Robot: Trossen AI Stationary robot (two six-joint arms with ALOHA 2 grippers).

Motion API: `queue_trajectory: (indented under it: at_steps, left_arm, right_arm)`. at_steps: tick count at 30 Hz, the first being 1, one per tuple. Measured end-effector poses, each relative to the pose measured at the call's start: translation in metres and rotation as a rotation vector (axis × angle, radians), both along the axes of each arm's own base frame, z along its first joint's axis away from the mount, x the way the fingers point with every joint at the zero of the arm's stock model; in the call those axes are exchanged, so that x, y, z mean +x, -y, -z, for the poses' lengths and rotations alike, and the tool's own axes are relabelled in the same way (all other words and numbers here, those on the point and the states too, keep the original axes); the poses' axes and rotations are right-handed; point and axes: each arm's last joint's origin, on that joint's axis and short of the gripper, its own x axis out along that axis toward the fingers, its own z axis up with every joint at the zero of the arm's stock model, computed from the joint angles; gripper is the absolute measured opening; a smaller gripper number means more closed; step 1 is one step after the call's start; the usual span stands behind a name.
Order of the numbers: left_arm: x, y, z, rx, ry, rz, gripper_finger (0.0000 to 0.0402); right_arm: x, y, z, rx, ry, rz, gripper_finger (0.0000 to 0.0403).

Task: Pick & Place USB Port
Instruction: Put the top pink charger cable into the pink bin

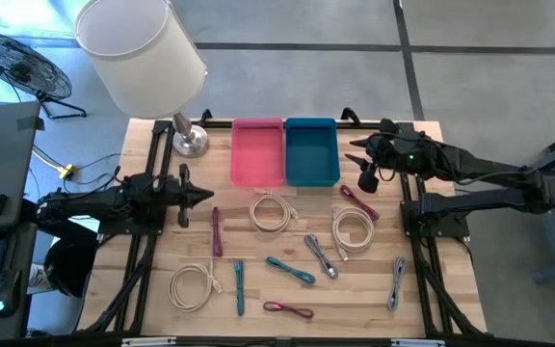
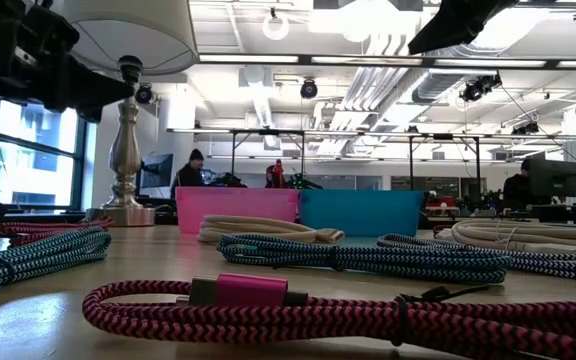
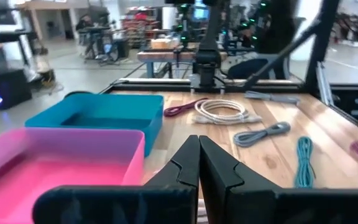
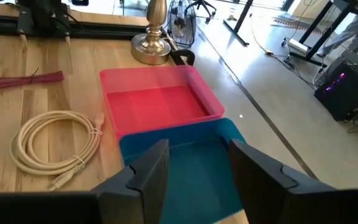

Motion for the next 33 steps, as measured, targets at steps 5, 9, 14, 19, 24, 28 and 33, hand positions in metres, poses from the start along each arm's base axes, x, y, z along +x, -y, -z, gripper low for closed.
queue_trajectory:
  at_steps: [5, 9, 14, 19, 24, 28, 33]
  left_arm:
    - [0.0, 0.0, 0.0, 0.08, -0.004, 0.009, 0.0009]
    - [0.0, 0.0, -0.001, 0.167, -0.008, 0.008, 0.0032]
    - [0.0, 0.0, -0.006, 0.276, 0.037, -0.016, 0.0076]
    - [-0.003, 0.0, -0.021, 0.385, 0.083, -0.041, 0.0122]
    - [-0.01, 0.001, -0.043, 0.457, 0.144, -0.053, 0.0155]
    - [-0.015, 0.002, -0.059, 0.507, 0.192, -0.04, 0.0165]
    - [-0.015, 0.001, -0.063, 0.545, 0.173, -0.067, 0.0166]
  right_arm:
    - [-0.001, 0.0, 0.002, 0.006, -0.02, 0.0, 0.0178]
    - [-0.001, 0.0, 0.002, 0.004, -0.022, 0.002, 0.0195]
    - [-0.001, -0.001, 0.003, 0.012, -0.033, -0.012, 0.0206]
    - [-0.002, -0.001, 0.004, 0.014, -0.04, -0.015, 0.0207]
    - [-0.002, -0.001, 0.005, 0.026, -0.046, -0.021, 0.0207]
    - [-0.007, -0.003, 0.013, 0.101, -0.115, -0.008, 0.0207]
    - [-0.019, -0.005, 0.028, 0.238, -0.263, 0.096, 0.0207]
